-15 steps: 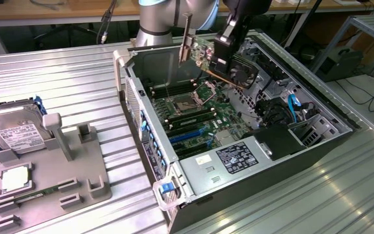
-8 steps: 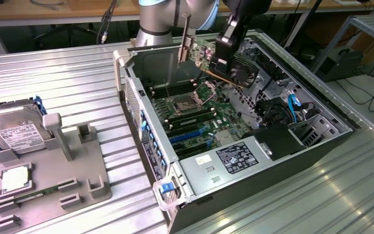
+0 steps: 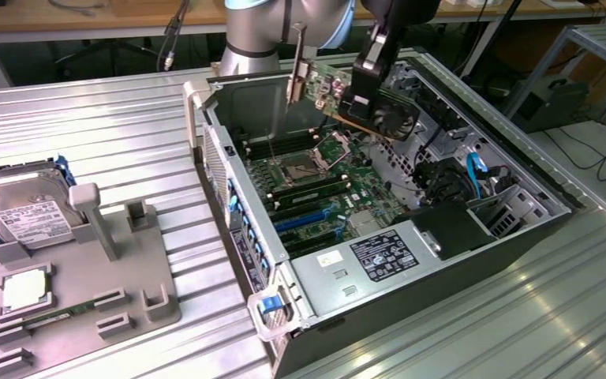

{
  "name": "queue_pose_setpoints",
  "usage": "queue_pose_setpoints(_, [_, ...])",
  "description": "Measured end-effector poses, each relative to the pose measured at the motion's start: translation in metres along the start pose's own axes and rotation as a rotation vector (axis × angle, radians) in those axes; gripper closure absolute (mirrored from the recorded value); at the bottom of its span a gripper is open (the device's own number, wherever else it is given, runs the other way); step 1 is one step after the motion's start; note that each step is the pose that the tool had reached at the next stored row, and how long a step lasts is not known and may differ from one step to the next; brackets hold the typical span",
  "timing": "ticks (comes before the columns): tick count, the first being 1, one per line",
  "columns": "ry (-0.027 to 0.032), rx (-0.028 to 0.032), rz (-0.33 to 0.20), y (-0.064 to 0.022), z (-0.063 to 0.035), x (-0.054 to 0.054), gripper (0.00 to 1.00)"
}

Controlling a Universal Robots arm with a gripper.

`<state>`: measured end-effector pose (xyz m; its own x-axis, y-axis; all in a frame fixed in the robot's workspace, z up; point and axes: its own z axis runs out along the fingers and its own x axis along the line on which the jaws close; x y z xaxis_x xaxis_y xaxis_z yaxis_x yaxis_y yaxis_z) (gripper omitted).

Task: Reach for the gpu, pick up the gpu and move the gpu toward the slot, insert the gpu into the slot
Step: 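Insert the gpu into the slot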

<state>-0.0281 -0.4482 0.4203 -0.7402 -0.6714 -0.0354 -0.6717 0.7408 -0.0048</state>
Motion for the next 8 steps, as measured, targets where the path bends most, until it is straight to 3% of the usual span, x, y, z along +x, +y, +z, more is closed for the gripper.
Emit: queue_pose_setpoints(8, [-0.0004, -0.0032, -0.089, 0.0000, 0.0000, 0.0000, 0.72])
